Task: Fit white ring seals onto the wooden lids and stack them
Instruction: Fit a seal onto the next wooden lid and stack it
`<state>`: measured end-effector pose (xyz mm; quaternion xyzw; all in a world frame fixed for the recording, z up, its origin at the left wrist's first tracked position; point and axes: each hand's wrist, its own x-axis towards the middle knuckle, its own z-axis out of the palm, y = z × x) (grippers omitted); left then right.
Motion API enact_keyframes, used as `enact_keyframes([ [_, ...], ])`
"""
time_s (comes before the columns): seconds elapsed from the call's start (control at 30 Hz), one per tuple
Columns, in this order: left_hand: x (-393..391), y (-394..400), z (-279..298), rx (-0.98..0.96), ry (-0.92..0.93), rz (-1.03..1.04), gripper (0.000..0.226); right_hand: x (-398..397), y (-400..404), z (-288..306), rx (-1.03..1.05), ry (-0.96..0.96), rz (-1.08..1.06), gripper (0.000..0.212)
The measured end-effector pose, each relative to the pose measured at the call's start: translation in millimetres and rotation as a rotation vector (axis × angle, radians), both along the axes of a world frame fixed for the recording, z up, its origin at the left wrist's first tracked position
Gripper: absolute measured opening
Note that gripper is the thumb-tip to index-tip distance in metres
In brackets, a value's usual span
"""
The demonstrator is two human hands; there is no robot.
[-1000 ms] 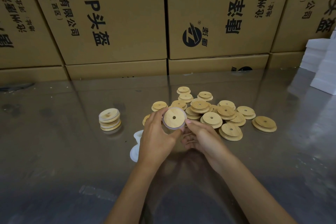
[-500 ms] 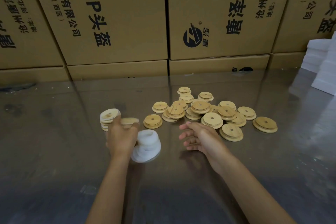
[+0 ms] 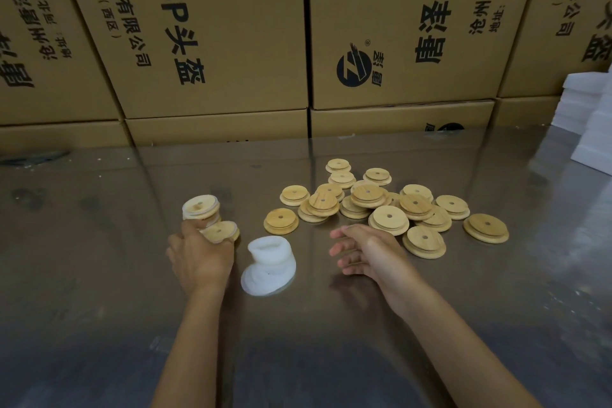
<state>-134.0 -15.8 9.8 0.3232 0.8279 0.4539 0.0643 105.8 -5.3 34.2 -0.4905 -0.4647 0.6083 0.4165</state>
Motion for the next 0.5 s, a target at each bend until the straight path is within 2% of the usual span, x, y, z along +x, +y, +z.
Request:
enact_keyframes([
  [0.17,-2,1,0,0.041,0.026,-0.063,0.03,-1,0,0,-0.004,-0.01,-0.002,0.026],
  [0.23,8,3,3,0.109,0.116,-0.161,0.017,-1,0,0,-0.001,-0.012,-0.001,0.026],
  [0.3,22,5,3,0.142,0.291,-0.286,0.012,0,0,-1,0.002,-0.012,-0.001,0.025],
  [0.4,43,8,-4,0.034,0.571,-0.45,0.028,0,-1,-1,0.001,-0.015,0.0,0.025],
  [0.5,52,10,-10,-0.126,0.666,-0.567,0.042,-1,-1,0,-0.001,-0.007,-0.003,0.026],
])
